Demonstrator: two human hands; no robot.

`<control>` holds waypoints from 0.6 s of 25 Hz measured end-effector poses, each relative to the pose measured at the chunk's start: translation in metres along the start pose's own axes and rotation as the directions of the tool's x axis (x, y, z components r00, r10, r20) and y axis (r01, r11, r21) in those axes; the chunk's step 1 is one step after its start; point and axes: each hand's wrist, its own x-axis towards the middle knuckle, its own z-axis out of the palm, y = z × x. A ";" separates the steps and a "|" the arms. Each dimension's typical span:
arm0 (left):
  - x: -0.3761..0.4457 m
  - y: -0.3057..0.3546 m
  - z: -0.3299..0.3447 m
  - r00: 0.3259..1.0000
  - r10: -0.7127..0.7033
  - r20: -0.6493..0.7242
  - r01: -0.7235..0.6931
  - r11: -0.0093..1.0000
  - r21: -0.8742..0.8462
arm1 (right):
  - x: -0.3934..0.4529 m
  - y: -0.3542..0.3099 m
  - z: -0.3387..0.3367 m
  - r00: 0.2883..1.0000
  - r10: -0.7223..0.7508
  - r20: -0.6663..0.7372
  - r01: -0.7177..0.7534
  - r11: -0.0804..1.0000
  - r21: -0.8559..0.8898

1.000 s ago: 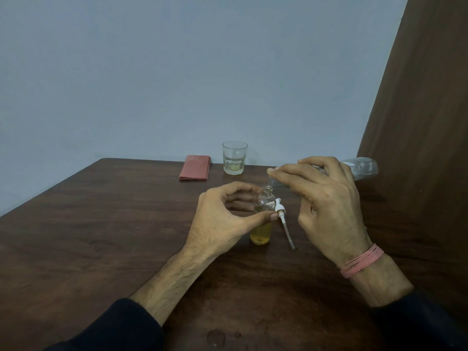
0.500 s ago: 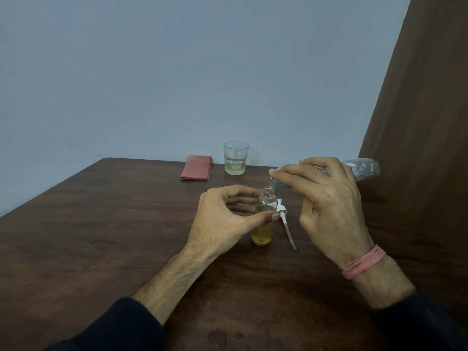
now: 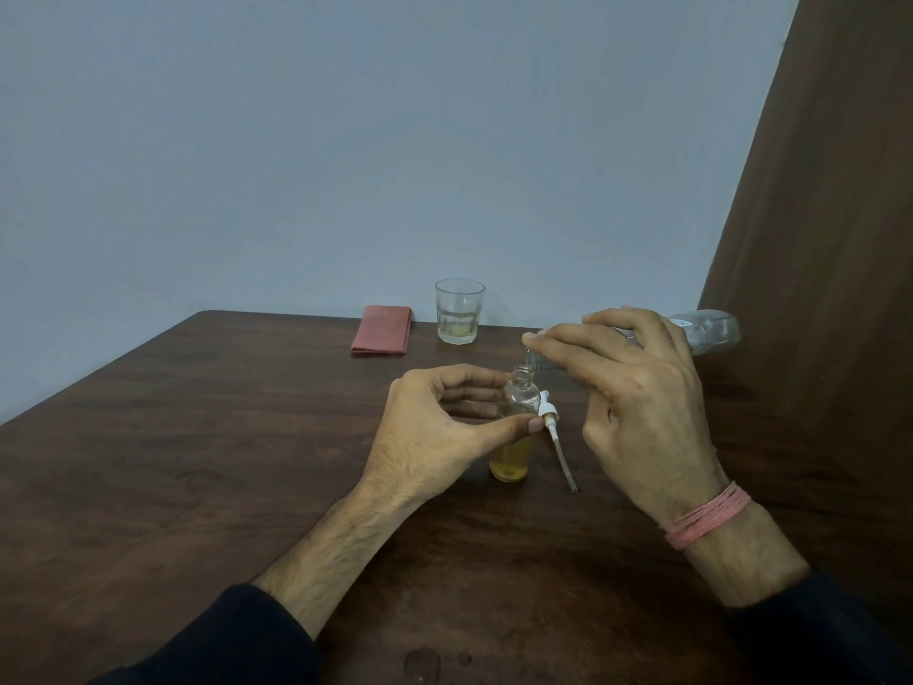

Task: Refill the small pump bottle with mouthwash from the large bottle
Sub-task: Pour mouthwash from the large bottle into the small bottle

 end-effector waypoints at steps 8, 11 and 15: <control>0.000 0.001 0.000 1.000 -0.006 0.010 0.006 1.000 -0.004 | 0.001 0.001 0.001 1.000 -0.014 -0.009 0.015 1.000 0.019; 0.000 0.001 0.001 1.000 -0.001 0.017 0.001 1.000 0.000 | 0.001 0.001 0.000 1.000 -0.016 -0.013 0.017 1.000 0.017; 0.001 0.000 0.001 1.000 0.007 0.020 -0.007 1.000 0.021 | 0.001 0.000 0.000 1.000 -0.021 -0.015 0.021 1.000 0.013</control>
